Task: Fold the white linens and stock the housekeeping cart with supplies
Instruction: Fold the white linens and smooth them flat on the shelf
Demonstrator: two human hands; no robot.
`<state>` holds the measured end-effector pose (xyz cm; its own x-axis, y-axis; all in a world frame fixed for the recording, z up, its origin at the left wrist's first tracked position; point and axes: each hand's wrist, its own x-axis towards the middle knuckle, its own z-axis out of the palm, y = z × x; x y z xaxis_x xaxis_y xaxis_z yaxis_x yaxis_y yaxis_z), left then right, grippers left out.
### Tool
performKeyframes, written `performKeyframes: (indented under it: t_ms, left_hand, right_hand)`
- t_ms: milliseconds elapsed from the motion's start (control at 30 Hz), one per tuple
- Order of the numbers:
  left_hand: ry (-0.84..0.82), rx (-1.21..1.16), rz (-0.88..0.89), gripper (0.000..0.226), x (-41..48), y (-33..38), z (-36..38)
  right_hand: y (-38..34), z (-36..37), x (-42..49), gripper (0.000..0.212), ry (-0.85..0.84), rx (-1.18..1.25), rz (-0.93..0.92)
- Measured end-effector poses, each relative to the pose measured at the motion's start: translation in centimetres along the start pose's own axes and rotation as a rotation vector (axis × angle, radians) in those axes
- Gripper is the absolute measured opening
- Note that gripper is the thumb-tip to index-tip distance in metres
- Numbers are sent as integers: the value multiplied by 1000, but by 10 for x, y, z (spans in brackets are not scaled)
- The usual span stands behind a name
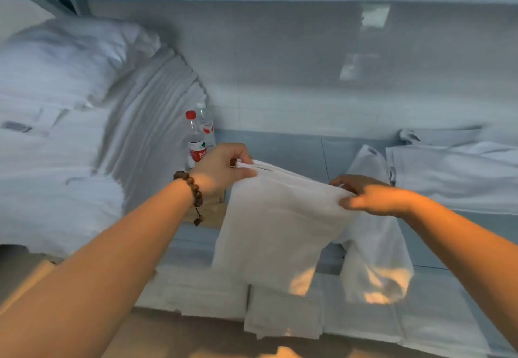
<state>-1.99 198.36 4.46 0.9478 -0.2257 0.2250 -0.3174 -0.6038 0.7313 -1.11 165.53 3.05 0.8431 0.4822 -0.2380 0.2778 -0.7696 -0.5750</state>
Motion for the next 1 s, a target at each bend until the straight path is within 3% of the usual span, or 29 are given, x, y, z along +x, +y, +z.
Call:
performKeyframes:
  t_ms: [67, 133, 167, 233, 300, 467, 600, 700, 833, 1000]
  left_hand:
    - [-22, 16, 4, 17, -15, 9, -4]
    - [-33, 11, 22, 18, -29, 17, -8]
    - [-31, 21, 33, 17, -35, 21, -12]
    - [-27, 85, 51, 15, -44, 29, -21]
    - [-5, 129, 87, 15, -52, 34, -31]
    - [173, 105, 199, 20, -68, 38, -48]
    - [38, 288, 160, 15, -74, 27, -34]
    - [123, 232, 193, 13, -69, 19, -31]
    - [13, 320, 147, 11, -49, 6, -23]
    - [11, 289, 84, 24, -3, -18, -14]
  right_hand:
    - [-16, 9, -24, 44, -39, -89, -9]
    - [-27, 19, -42, 16, -31, -88, 27]
    - [-31, 22, -48, 17, -13, -76, 27]
    - [-40, 23, -58, 23, 70, -100, 7]
    - [-50, 19, -67, 17, 170, -119, -21]
    - [-66, 2, -83, 14, 483, -56, -168]
    - [-63, 19, -76, 12, 486, -183, -130]
    - [-55, 18, -71, 12, 640, -171, -161]
    - [-47, 13, -52, 17, 503, -252, -106]
    - [-29, -3, -15, 8, 469, -166, -31]
